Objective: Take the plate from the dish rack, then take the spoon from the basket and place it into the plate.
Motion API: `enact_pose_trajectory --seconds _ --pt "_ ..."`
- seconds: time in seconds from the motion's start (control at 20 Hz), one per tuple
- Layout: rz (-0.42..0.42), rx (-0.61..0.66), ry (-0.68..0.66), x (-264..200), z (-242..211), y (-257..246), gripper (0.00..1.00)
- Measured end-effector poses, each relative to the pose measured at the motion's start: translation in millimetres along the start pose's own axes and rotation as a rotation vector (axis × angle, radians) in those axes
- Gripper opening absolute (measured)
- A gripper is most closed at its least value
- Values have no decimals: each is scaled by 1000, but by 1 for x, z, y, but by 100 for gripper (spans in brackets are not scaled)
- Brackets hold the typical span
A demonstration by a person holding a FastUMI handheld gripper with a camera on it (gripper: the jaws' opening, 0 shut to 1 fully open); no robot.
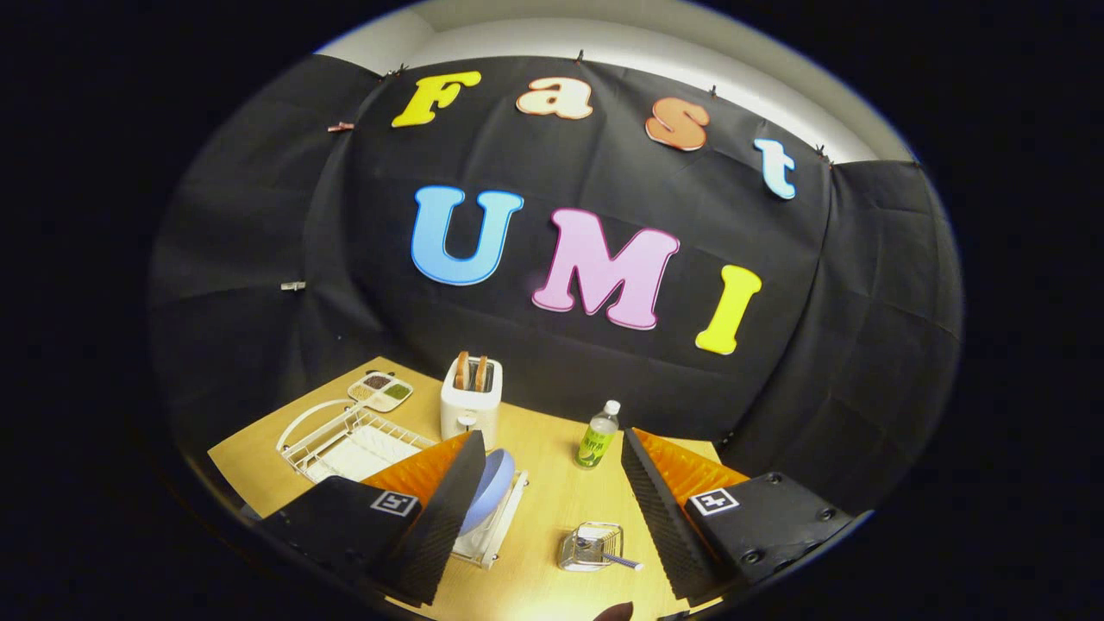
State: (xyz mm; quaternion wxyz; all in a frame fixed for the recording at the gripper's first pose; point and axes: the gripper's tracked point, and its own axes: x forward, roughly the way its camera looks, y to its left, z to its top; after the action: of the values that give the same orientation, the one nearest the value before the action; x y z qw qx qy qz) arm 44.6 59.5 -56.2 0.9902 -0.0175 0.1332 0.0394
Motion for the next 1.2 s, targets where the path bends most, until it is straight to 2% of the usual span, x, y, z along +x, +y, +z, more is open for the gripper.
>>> enact_pose_trajectory --seconds 0.2,0.45,0.6,0.85,1.0,1.1,1.15,1.2 --pt "52 18 162 35 -31 30 97" --pt "33 6 328 88 -86 44 94" --pt "31 45 438 107 -119 57 88" --pt "-28 97 528 139 -151 60 66" --pt "-72 109 566 148 -162 61 57" --pt "-107 91 602 150 -170 58 48" --pt "-118 86 600 151 -168 58 36" --pt "-128 84 605 153 -167 61 35"
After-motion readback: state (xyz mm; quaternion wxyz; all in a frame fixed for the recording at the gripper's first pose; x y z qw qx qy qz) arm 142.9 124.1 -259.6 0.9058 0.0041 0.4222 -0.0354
